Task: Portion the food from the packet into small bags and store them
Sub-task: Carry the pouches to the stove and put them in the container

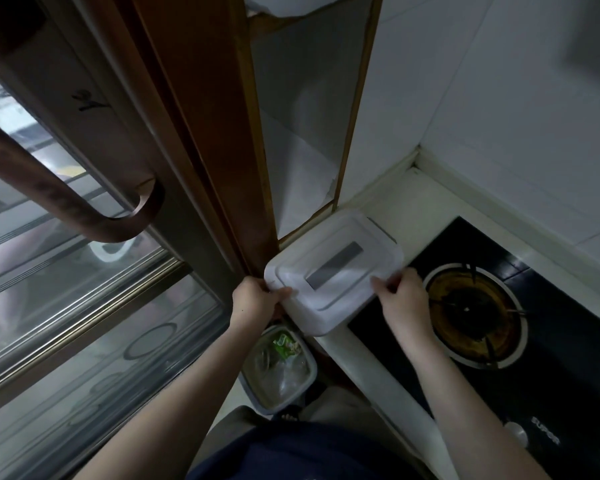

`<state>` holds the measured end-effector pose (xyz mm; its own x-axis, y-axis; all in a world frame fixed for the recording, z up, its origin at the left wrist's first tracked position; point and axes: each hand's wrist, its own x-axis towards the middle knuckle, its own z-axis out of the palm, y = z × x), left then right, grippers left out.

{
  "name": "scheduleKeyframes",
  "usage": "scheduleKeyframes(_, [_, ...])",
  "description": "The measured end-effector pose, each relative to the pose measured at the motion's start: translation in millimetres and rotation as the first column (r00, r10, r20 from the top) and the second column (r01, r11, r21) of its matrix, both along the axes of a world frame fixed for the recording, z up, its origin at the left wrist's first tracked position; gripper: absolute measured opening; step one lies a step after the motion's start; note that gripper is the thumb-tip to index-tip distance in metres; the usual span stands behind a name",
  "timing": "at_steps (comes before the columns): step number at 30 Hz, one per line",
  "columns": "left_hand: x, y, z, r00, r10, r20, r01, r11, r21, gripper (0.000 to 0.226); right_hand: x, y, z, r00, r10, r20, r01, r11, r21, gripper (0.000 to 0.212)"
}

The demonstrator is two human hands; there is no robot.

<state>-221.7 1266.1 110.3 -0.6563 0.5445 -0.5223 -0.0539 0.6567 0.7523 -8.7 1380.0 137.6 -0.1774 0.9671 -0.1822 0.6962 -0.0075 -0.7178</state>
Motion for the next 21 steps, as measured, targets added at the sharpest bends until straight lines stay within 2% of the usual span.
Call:
scheduleKeyframes(2, [-1,3,4,0.999,-0.029,-0.022,0.029,0.999,-0.024,0.028,-4,28,-5,0.997,0.030,0.077,-0.041,0.989,0.143,0.055])
scheduleKeyframes(3, [-1,4,6,0.997,-0.059,-0.057,0.057,0.998,-0.040,0.029,-8,44,-8,0.989,0.043,0.143,-0.065,0.986,0.155,0.059])
scheduleKeyframes(6, [0,6,11,0.979,-0.145,-0.147,0.134,0.988,-0.079,0.033,-24,82,-16,0.912,0.200,0.358,-0.239,0.969,0.067,0.054])
scheduleKeyframes(9, [-2,5,12,0.967,-0.196,-0.166,0.173,0.974,-0.145,0.040,-33,95,-28,0.810,0.413,0.417,-0.430,0.901,-0.058,0.049])
scheduleKeyframes(11, [-3,4,9,0.954,-0.223,-0.199,0.187,0.965,-0.184,0.047,-35,98,-32,0.772,0.456,0.443,-0.454,0.883,-0.119,0.051])
scheduleKeyframes(13, [1,1,7,0.965,-0.153,-0.215,0.126,0.983,-0.136,0.053,-39,102,-33,0.793,0.429,0.432,-0.409,0.901,-0.146,0.051])
scheduleKeyframes(14, [4,0,5,0.976,-0.084,-0.202,0.067,0.994,-0.091,0.056,-41,104,-30,0.852,0.376,0.364,-0.334,0.926,-0.175,0.054])
scheduleKeyframes(16, [12,0,1,0.991,0.020,-0.129,-0.029,0.998,-0.062,0.068,-44,110,-25,0.948,0.255,0.188,-0.196,0.938,-0.287,0.059])
scheduleKeyframes(18, [20,1,-3,0.990,0.106,0.094,-0.094,0.988,-0.122,0.073,-44,115,-22,0.980,0.182,0.078,-0.145,0.928,-0.344,0.056])
scheduleKeyframes(20, [24,1,-5,0.922,0.202,0.330,-0.168,0.977,-0.129,0.060,-43,116,-21,0.988,0.147,0.053,-0.121,0.935,-0.334,0.053])
scheduleKeyframes(21, [25,1,-5,0.899,0.225,0.376,-0.195,0.974,-0.117,0.053,-43,115,-20,0.992,0.125,0.028,-0.109,0.938,-0.328,0.053])
